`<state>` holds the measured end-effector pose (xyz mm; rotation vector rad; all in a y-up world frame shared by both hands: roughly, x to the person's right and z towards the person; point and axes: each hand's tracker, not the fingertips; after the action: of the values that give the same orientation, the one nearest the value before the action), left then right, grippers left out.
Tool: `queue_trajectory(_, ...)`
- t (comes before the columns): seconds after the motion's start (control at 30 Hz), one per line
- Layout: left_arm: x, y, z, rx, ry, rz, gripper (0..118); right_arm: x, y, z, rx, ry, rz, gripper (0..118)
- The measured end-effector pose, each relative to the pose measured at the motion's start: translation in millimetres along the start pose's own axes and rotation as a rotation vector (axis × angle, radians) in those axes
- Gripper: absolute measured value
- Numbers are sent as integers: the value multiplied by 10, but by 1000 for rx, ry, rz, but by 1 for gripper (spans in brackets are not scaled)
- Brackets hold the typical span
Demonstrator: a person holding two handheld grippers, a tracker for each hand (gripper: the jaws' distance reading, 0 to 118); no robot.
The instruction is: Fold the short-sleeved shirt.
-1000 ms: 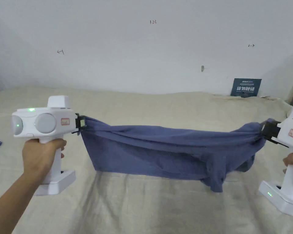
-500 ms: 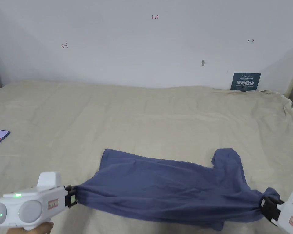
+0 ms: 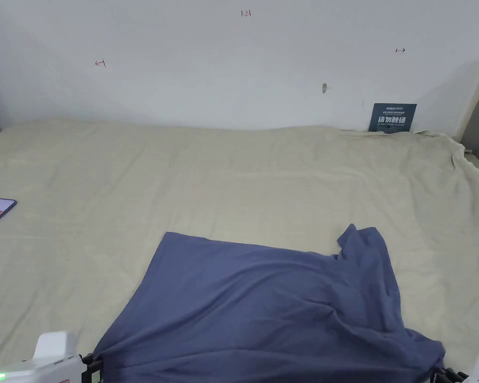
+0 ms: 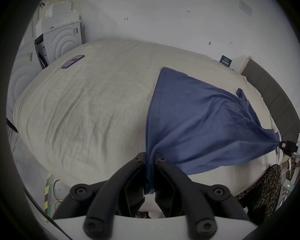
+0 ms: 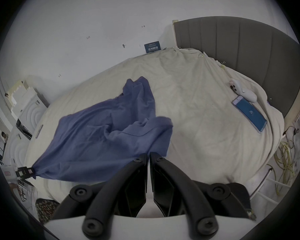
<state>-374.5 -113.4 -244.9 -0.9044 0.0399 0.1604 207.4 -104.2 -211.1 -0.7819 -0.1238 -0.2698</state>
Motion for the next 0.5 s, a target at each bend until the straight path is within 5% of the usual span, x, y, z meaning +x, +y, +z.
queue_trajectory(0.3,83,-57,-260,-60,46,-68,8,101,-59,-119,-41,-26,26,2)
queue_trajectory(0.37,115,-51,-276,-63,49,-50,29,55,-30,-130,-33,-13,25,2)
queue_trajectory(0.47,150,-24,-309,-83,67,-27,78,-30,23,-141,-19,-5,40,3)
queue_trajectory(0.5,160,-15,-295,-78,66,-27,82,-50,36,-134,-11,-1,44,3)
